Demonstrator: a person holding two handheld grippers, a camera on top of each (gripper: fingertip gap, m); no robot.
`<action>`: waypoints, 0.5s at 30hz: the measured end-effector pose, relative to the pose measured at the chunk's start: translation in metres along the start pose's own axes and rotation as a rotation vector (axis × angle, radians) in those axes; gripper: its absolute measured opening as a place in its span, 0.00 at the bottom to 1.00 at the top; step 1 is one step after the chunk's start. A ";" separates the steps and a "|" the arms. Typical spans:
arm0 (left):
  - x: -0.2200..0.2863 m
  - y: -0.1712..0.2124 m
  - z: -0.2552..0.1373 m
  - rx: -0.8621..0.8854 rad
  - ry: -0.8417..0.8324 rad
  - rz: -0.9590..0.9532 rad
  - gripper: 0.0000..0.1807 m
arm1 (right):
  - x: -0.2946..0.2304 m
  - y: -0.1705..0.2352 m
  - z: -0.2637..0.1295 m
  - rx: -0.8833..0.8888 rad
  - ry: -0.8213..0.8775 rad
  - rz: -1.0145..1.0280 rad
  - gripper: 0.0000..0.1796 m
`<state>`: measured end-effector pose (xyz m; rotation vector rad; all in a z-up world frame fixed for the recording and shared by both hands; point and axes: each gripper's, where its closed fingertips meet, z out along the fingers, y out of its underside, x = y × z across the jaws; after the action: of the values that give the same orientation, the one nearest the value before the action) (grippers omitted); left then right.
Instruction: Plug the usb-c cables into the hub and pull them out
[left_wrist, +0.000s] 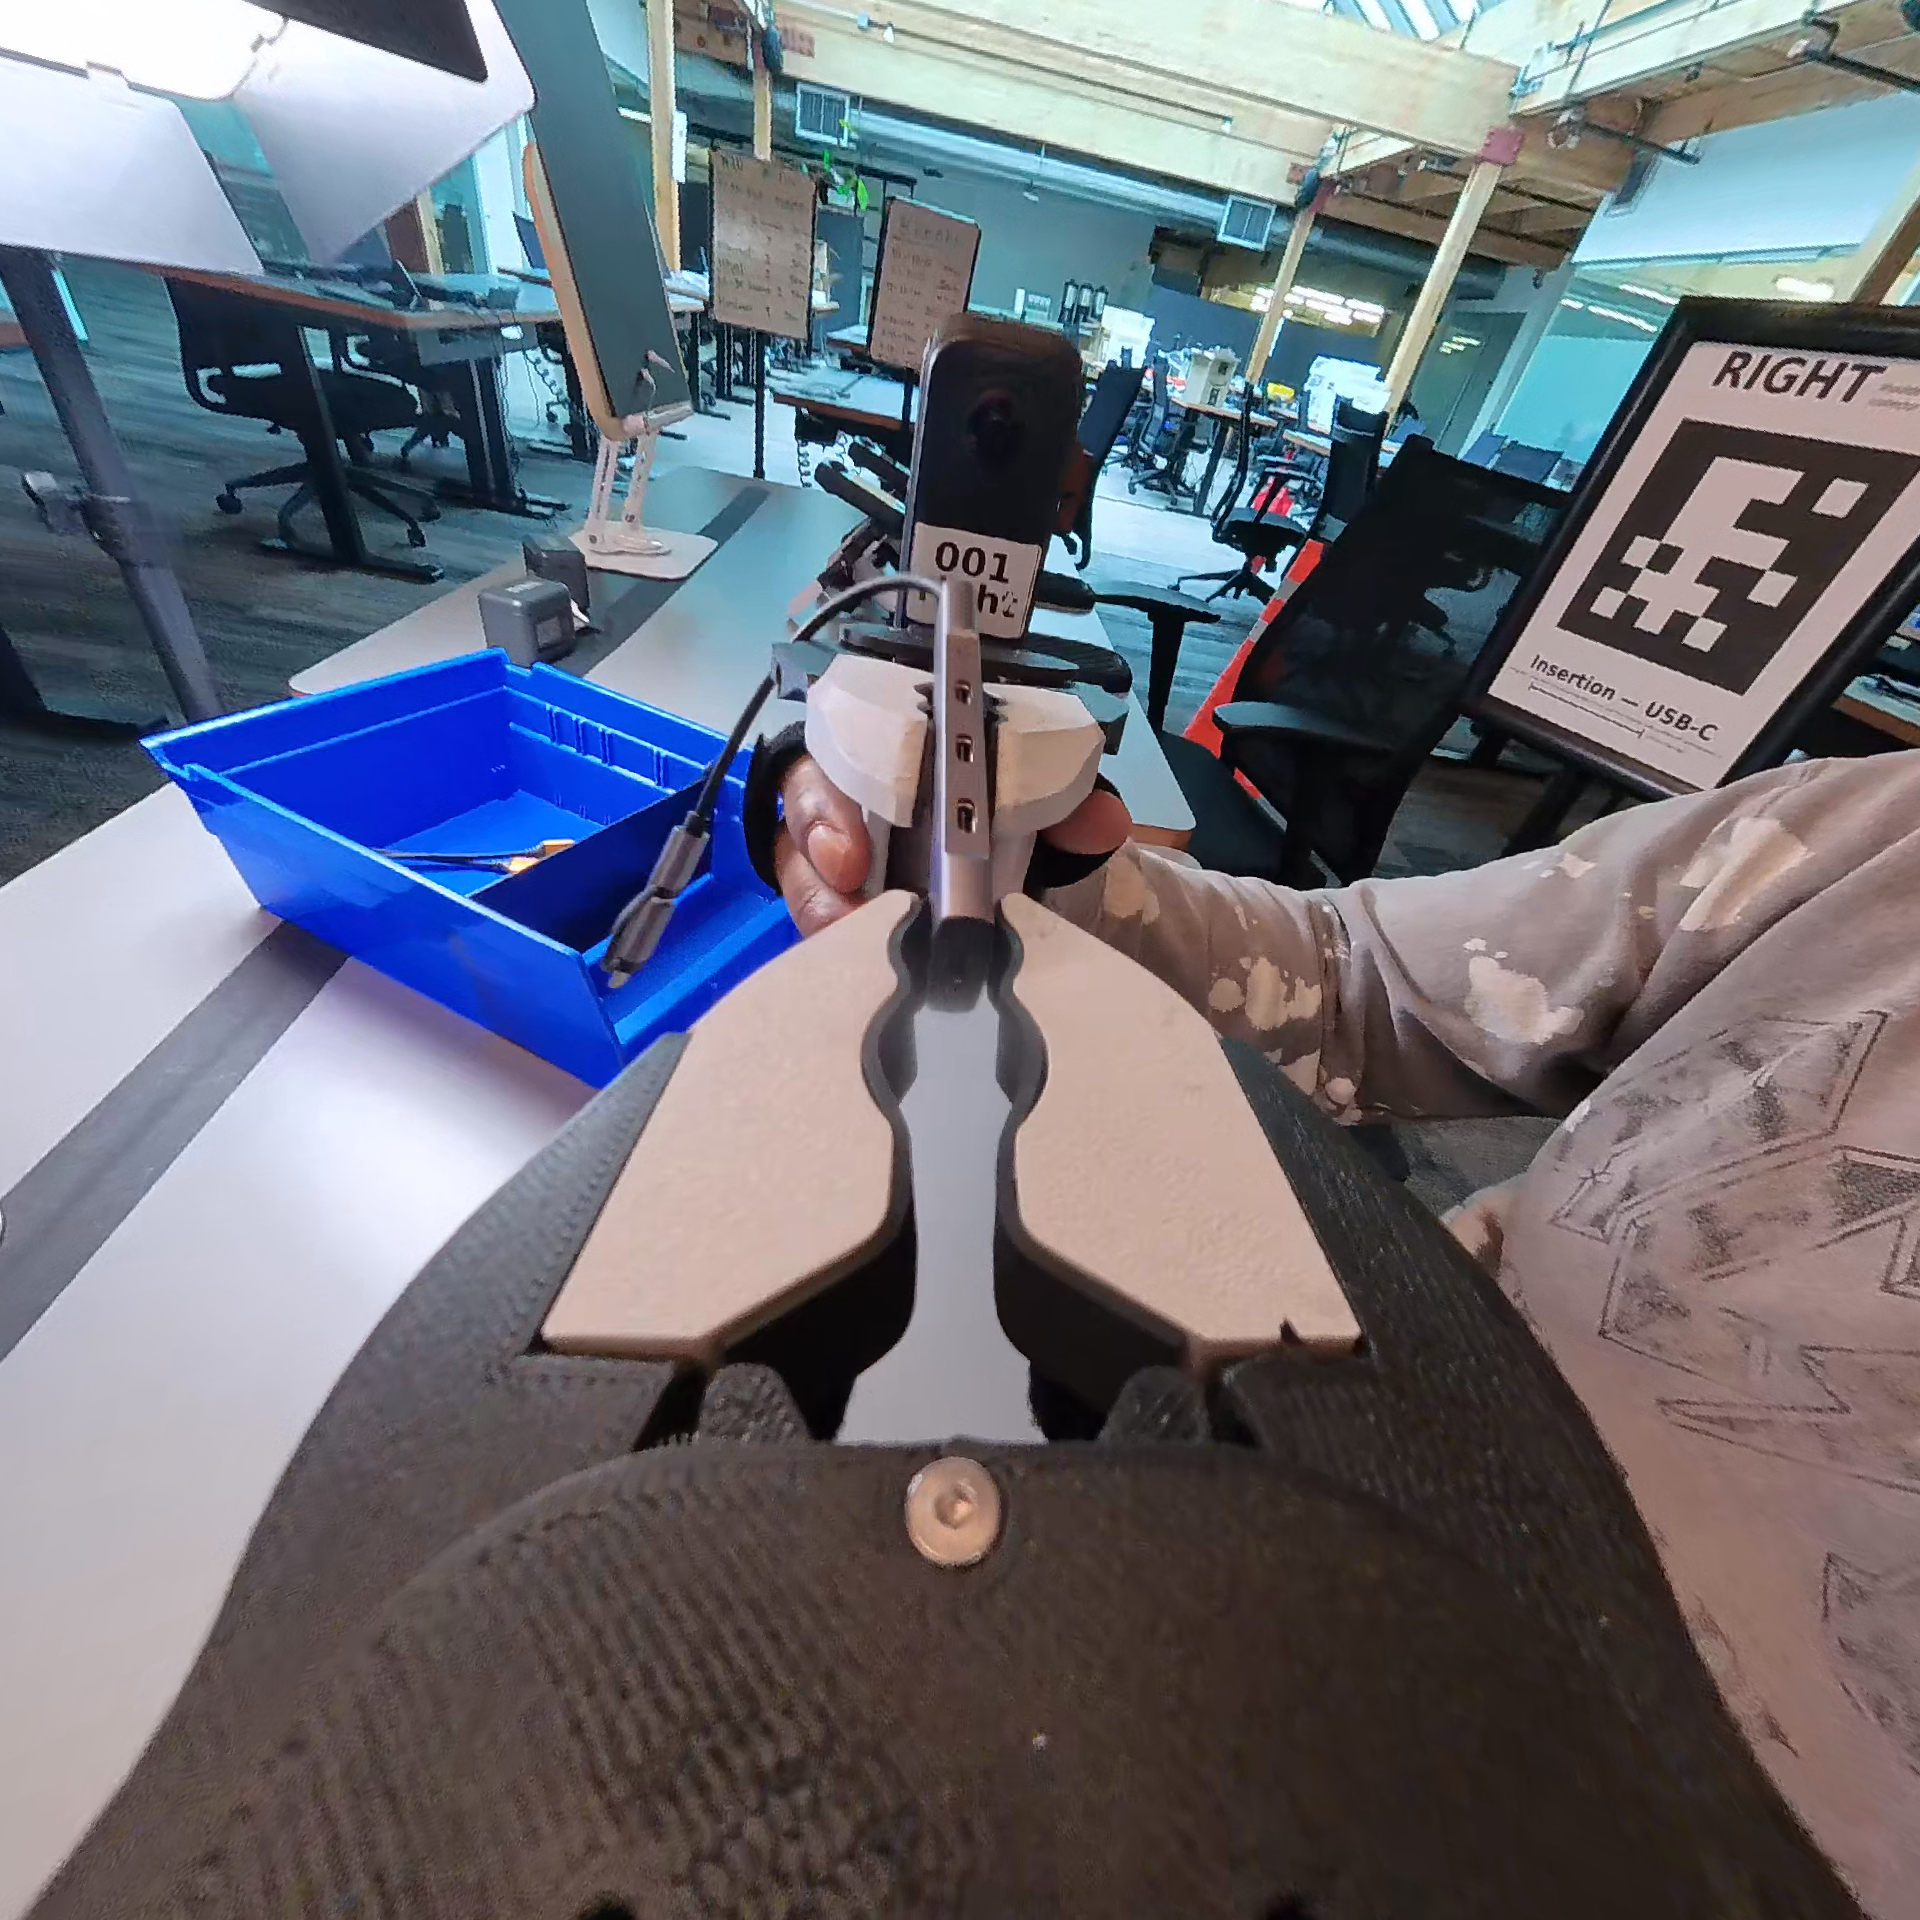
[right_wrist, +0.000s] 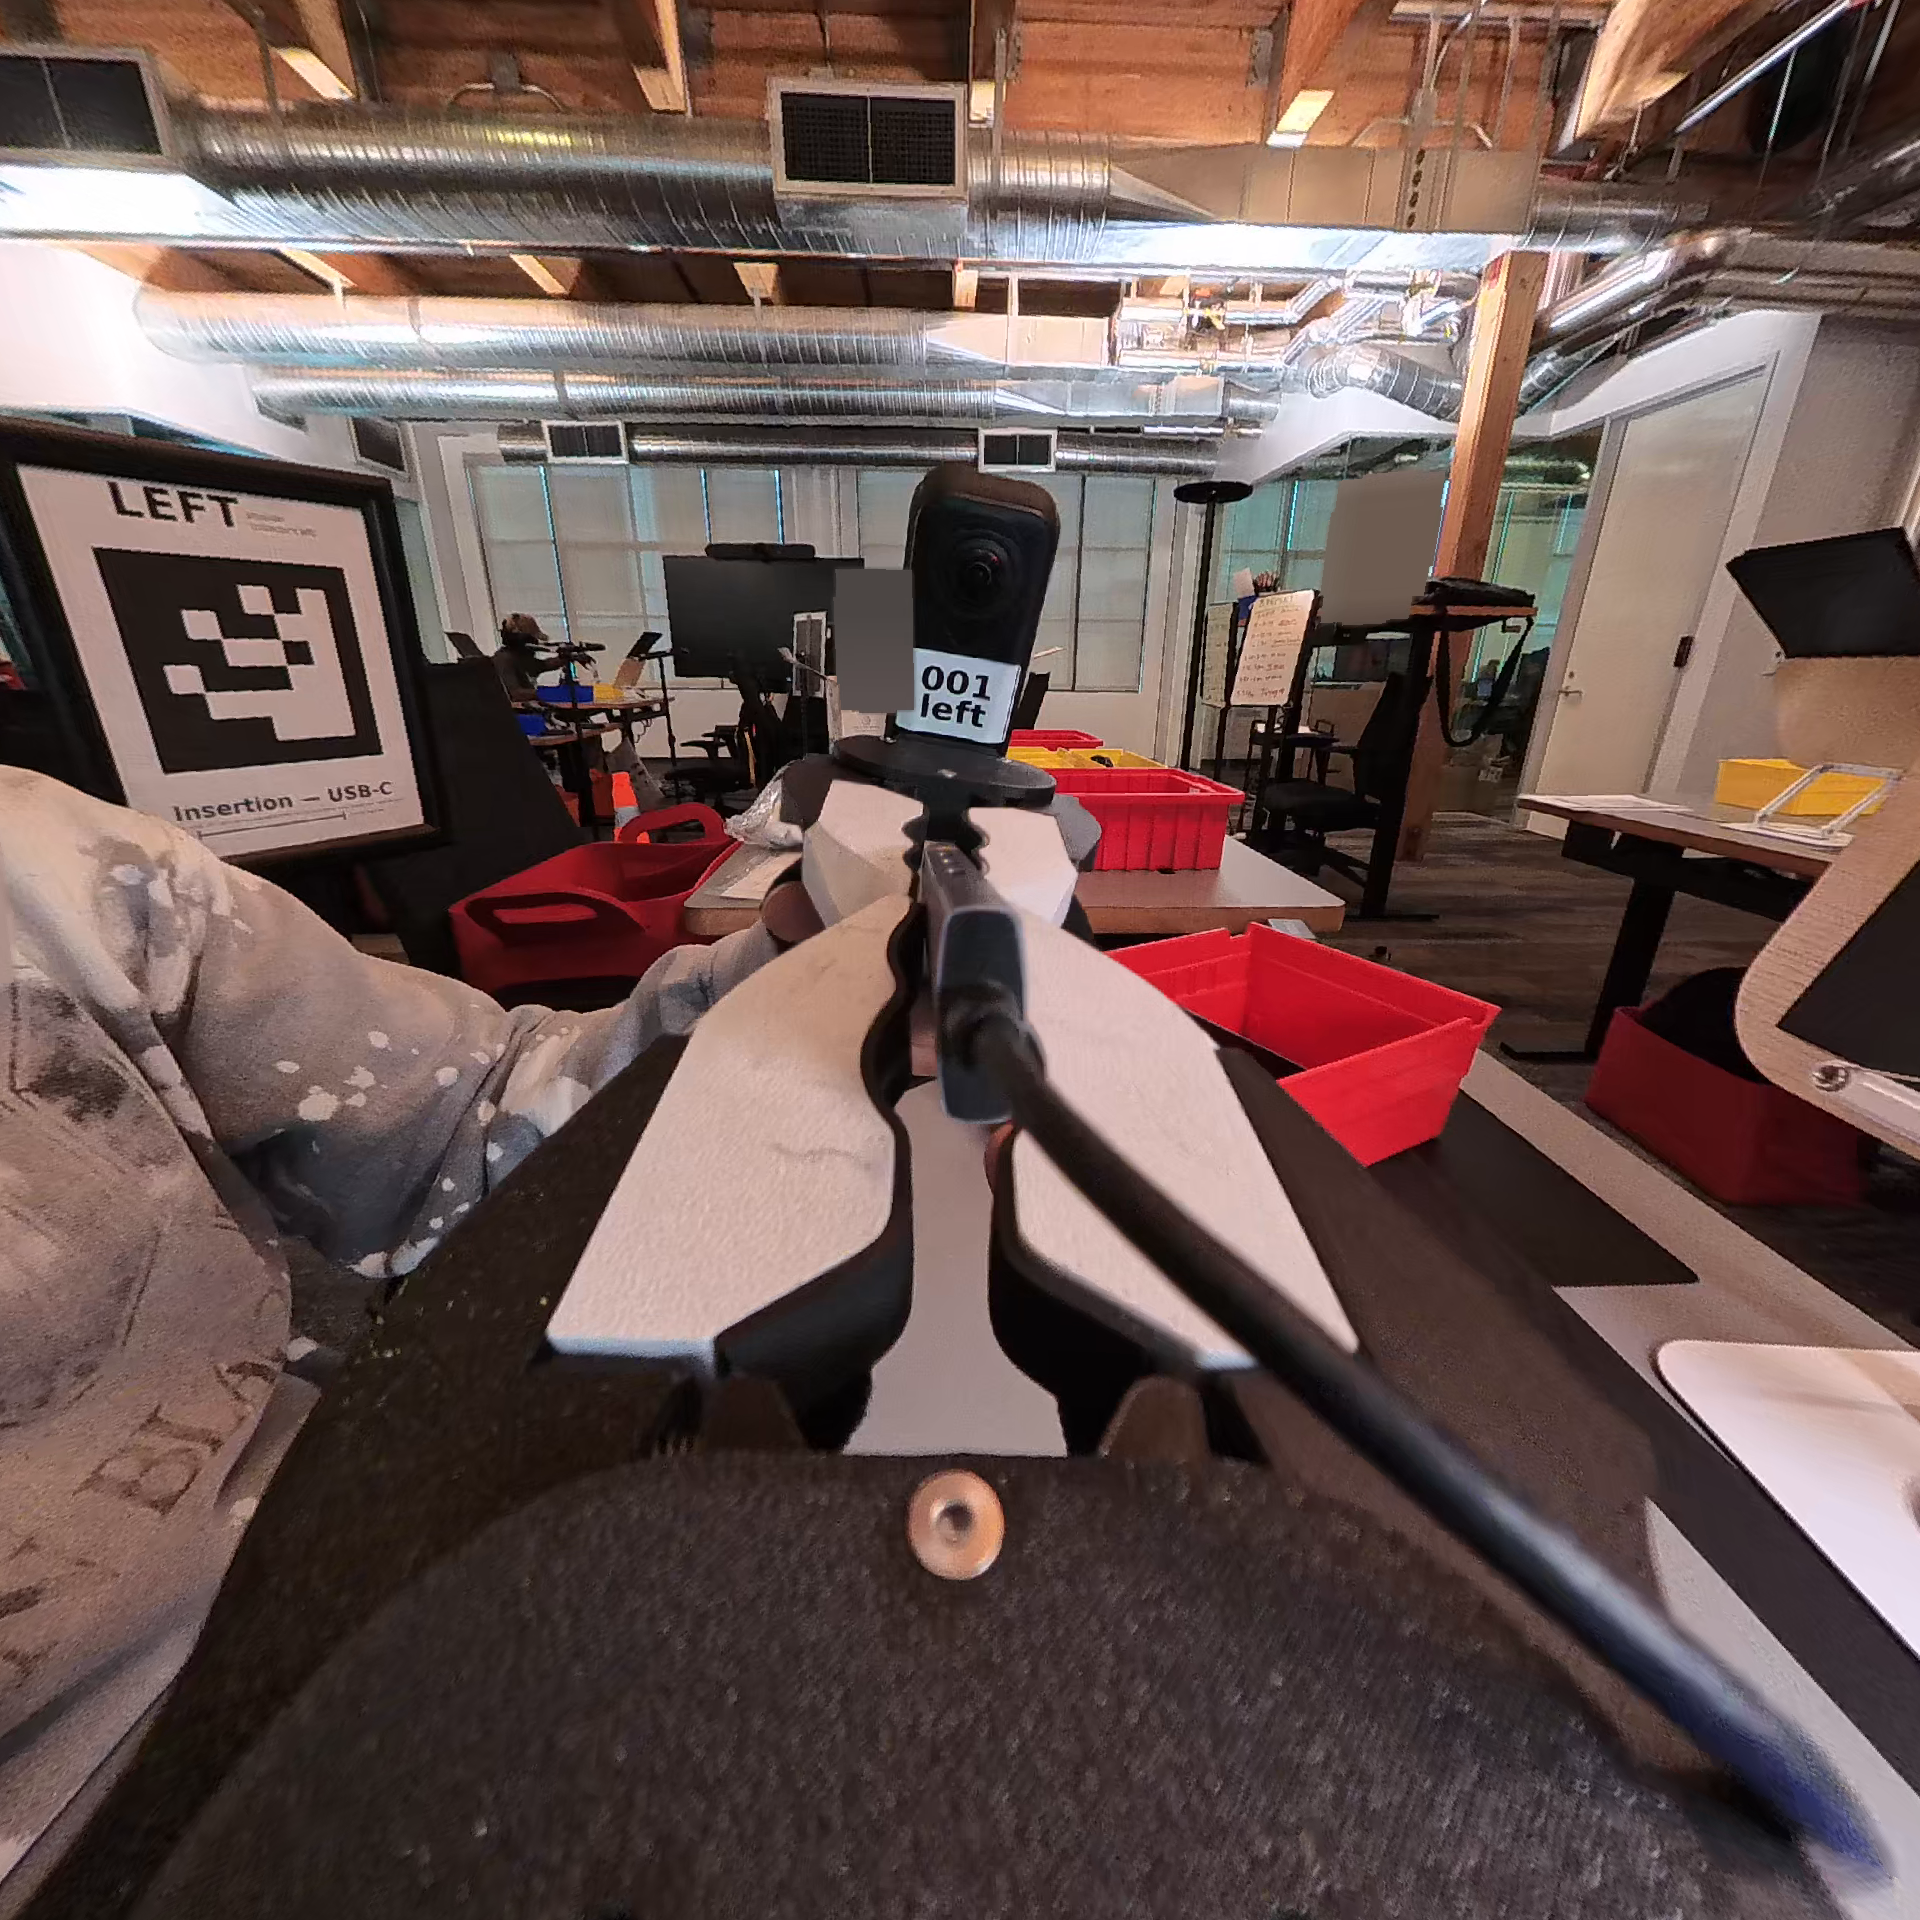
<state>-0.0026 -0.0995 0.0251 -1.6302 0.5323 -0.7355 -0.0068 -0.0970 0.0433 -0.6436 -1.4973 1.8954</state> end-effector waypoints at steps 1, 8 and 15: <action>0.000 -0.002 -0.003 0.009 -0.002 0.008 0.07 | 0.001 -0.003 -0.001 0.017 0.007 0.001 0.05; -0.059 -0.028 -0.107 0.013 -0.506 0.154 0.13 | 0.014 -0.027 -0.024 0.051 0.093 -0.012 0.05; -0.153 0.069 -0.247 -0.402 -1.077 -0.130 0.13 | 0.030 -0.025 -0.033 0.032 0.164 0.008 0.05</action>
<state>-0.2821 -0.1759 -0.0463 -2.1542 -0.2318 0.2434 0.0004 -0.0493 0.0598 -0.7719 -1.3594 1.8219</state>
